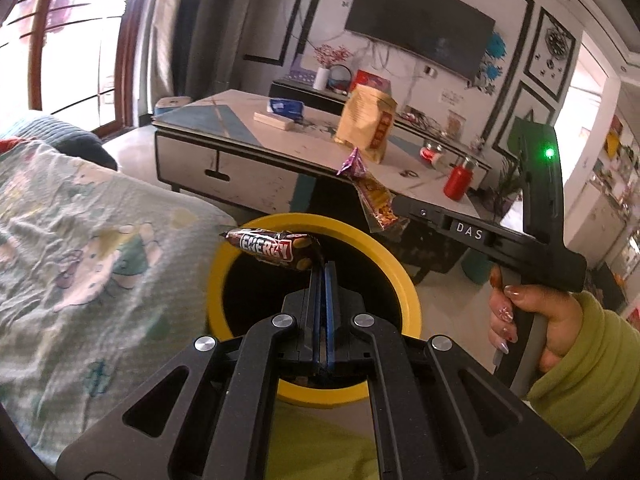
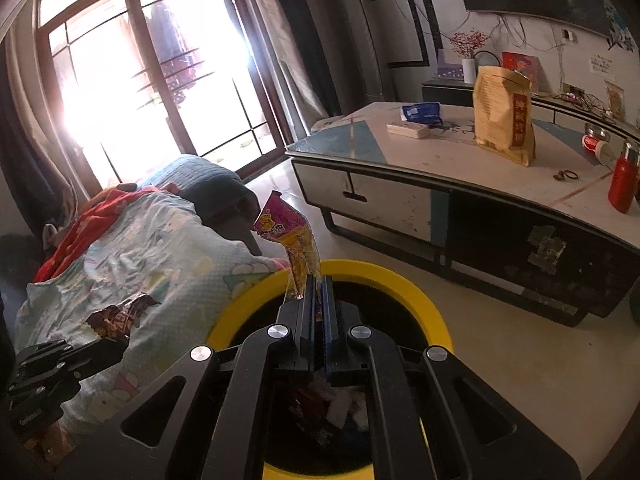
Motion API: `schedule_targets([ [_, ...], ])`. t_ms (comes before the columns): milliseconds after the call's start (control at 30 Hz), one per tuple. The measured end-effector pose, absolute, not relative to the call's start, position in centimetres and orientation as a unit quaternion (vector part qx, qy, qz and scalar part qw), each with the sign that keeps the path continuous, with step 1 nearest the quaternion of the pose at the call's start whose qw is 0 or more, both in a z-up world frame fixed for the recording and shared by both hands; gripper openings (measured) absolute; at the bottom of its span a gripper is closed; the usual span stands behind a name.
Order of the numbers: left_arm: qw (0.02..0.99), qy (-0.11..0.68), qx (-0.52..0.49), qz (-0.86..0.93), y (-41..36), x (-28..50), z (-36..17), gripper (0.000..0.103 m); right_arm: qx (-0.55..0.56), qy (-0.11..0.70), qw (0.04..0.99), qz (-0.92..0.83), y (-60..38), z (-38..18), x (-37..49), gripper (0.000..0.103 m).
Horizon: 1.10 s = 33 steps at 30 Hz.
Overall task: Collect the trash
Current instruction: 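Lift and carry both candy wrappers with both grippers over the bin, then open both grippers to drop the candy wrappers into the bin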
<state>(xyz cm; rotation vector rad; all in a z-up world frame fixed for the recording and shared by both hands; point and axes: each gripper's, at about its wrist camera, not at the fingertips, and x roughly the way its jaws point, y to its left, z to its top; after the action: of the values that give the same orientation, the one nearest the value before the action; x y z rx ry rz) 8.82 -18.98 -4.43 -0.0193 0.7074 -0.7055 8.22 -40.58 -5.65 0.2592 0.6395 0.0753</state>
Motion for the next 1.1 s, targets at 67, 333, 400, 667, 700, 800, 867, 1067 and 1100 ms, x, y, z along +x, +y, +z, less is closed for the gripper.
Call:
schedule_targets([
  [67, 0.874, 0.345, -0.003, -0.343, -19.6, 8.9, -4.8, 0.000, 0.131, 0.319, 0.938, 0.034, -41.2, -6.2, 7.9, 0.003],
  [333, 0.858, 0.370, 0.023, -0.355, -22.1, 9.5, -6.4, 0.000, 0.149, 0.336, 0.930, 0.031, -42.4, -7.7, 7.4, 0.003],
  [400, 0.854, 0.377, 0.029, -0.357, -22.7, 9.6, -6.8, 0.000, 0.151, 0.339, 0.928, 0.033, -42.5, -8.0, 7.3, 0.003],
  [667, 0.836, 0.412, 0.038, -0.359, -24.6, 11.1, -9.0, 0.000, 0.164, 0.355, 0.920, 0.027, -43.2, -9.6, 7.4, 0.003],
  [700, 0.835, 0.416, 0.040, -0.359, -24.7, 11.2, -9.2, 0.000, 0.164, 0.358, 0.919, 0.026, -43.2, -9.8, 7.4, 0.003],
  [800, 0.831, 0.425, 0.043, -0.356, -24.9, 11.6, -9.9, 0.000, 0.168, 0.363, 0.916, 0.026, -43.2, -10.2, 7.6, 0.003],
  [867, 0.829, 0.430, 0.044, -0.355, -25.1, 11.8, -10.1, 0.000, 0.172, 0.366, 0.914, 0.026, -43.2, -10.4, 7.8, 0.003],
  [1067, 0.833, 0.431, 0.043, -0.343, -25.1, 12.2, -10.2, 0.027, 0.185, 0.370, 0.910, 0.031, -43.3, -10.8, 8.1, 0.005],
  [1100, 0.835, 0.431, 0.041, -0.341, -25.0, 12.3, -10.2, 0.031, 0.184, 0.369, 0.910, 0.030, -43.3, -10.8, 8.1, 0.007],
])
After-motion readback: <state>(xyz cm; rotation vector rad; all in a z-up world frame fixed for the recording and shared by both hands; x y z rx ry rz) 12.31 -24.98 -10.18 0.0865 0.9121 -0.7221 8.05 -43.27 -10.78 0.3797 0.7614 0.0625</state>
